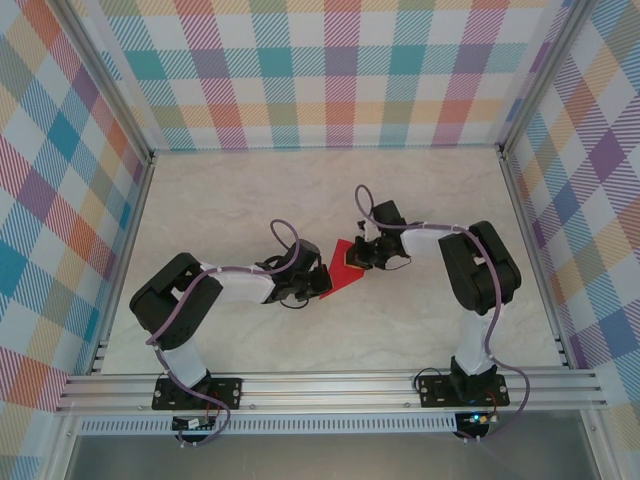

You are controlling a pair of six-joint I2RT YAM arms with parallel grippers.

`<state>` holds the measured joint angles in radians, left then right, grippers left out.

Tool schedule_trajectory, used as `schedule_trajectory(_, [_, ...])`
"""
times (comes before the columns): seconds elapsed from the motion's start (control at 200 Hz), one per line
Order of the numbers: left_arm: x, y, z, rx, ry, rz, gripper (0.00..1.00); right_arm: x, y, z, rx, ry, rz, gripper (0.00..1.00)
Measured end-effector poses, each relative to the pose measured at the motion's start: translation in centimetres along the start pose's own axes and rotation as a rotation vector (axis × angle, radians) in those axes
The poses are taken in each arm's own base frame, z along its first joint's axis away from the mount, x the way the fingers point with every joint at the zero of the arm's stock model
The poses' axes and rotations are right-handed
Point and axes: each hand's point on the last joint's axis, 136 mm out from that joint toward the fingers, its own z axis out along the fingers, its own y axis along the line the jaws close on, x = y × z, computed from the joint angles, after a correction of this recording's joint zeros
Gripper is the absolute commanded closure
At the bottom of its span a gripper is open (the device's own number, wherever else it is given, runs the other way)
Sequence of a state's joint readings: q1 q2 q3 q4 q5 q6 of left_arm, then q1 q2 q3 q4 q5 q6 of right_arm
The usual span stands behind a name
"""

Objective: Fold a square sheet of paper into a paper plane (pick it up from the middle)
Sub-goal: Fourth fold the wing at the center of the table.

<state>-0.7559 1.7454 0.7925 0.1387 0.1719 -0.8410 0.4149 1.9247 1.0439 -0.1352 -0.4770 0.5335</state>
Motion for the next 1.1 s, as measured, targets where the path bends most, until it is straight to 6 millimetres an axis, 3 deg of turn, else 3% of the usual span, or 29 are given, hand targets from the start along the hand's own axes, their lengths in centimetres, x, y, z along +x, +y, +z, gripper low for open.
schedule_trajectory(0.31, [0.1, -0.1, 0.0, 0.006, 0.004, 0.000, 0.98, -3.0, -1.8, -1.2, -0.026, -0.033, 0.078, 1.00])
schedule_trajectory(0.545, [0.1, -0.1, 0.0, 0.010, 0.006, 0.001, 0.97, -6.7, -4.3, -3.0, 0.052, -0.138, 0.121, 1.00])
schedule_trajectory(0.645, [0.1, -0.2, 0.0, 0.012, 0.005, 0.001, 0.96, -7.3, -5.0, -3.6, 0.078, -0.163, 0.134, 0.98])
schedule_trajectory(0.755, [0.3, -0.1, -0.3, 0.006, 0.013, -0.001, 0.89, -6.9, -5.0, -4.0, 0.082, -0.175, 0.129, 0.90])
schedule_trajectory(0.88, [0.8, 0.4, -1.2, -0.025, 0.034, -0.010, 0.79, -4.4, -4.6, -5.4, 0.077, -0.178, 0.138, 0.76])
schedule_trajectory(0.985, [0.8, 0.4, -2.4, -0.041, 0.029, -0.010, 0.71, -2.6, -3.1, -6.4, 0.041, -0.174, 0.125, 0.62])
schedule_trajectory(1.1, [0.2, 0.1, -3.5, -0.048, -0.005, -0.002, 0.60, -0.9, -1.1, -6.4, -0.003, -0.154, 0.106, 0.54])
